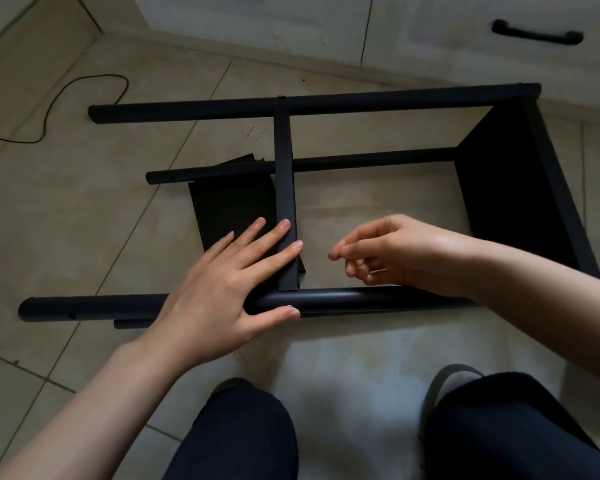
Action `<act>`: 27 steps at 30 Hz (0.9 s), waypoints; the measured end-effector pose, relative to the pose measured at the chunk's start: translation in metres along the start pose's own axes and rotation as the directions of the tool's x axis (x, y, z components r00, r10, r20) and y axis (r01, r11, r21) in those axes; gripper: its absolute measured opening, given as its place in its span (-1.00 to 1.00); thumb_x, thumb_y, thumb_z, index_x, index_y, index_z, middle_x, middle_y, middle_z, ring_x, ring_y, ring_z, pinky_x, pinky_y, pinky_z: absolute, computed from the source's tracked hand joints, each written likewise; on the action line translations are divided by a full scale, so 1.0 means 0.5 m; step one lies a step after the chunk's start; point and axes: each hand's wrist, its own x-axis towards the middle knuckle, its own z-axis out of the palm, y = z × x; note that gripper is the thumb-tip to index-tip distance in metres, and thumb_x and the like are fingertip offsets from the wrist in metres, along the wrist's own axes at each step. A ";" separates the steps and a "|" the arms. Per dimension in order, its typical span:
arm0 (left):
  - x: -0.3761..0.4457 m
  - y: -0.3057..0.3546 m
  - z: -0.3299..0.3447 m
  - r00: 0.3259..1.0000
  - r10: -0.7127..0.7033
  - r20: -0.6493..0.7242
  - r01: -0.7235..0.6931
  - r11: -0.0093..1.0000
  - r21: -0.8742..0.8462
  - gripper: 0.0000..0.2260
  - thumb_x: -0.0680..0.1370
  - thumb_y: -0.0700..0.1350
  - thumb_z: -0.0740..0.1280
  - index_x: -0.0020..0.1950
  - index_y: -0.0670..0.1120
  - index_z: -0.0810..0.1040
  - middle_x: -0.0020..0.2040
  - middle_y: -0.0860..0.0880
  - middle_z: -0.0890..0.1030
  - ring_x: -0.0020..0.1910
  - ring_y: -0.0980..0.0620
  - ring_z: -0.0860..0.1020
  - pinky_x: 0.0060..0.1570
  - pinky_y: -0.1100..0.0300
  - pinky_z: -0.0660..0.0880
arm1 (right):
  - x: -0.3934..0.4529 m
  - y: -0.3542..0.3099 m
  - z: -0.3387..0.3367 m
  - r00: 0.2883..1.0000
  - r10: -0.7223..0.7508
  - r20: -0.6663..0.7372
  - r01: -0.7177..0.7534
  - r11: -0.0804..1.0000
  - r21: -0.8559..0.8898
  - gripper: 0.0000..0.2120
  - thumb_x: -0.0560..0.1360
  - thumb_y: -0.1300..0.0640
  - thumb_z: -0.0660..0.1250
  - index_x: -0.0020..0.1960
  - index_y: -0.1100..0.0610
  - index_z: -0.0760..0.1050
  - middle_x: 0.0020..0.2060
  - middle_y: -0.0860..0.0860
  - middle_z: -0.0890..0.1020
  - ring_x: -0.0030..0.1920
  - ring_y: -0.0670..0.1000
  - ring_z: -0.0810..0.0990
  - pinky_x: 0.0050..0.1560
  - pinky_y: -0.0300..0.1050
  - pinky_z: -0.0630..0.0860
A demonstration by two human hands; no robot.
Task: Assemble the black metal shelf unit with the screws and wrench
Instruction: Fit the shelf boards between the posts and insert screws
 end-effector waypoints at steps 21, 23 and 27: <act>0.001 -0.003 0.002 1.000 0.000 -0.014 0.000 1.000 0.014 -0.32 0.50 0.41 0.14 0.58 0.27 0.10 0.62 0.25 0.00 0.61 0.20 -0.07 0.58 0.04 0.01 | 0.054 0.013 -0.006 0.983 0.078 0.168 -0.086 0.995 0.043 -0.86 0.50 0.26 0.39 0.05 0.22 0.64 -0.18 0.08 0.70 -0.23 -0.08 0.65 -0.15 -0.23 0.60; 0.000 -0.003 0.003 1.000 -0.002 -0.016 0.003 1.000 0.014 -0.32 0.50 0.41 0.15 0.58 0.28 0.10 0.62 0.25 0.00 0.60 0.22 -0.06 0.58 0.02 0.03 | 0.068 0.014 0.003 0.983 0.096 0.159 -0.090 0.995 -0.046 -0.89 0.51 0.25 0.39 0.03 0.19 0.62 -0.17 0.07 0.70 -0.25 -0.10 0.63 -0.14 -0.24 0.57; -0.001 -0.003 0.002 1.000 -0.001 -0.019 0.001 1.000 0.008 -0.33 0.49 0.42 0.14 0.57 0.28 0.09 0.62 0.24 0.01 0.60 0.24 -0.05 0.57 0.03 0.05 | 0.092 0.006 0.022 0.969 0.128 0.213 -0.117 0.991 -0.065 -0.92 0.54 0.23 0.37 -0.04 0.19 0.64 -0.21 0.07 0.69 -0.32 -0.13 0.61 -0.21 -0.31 0.56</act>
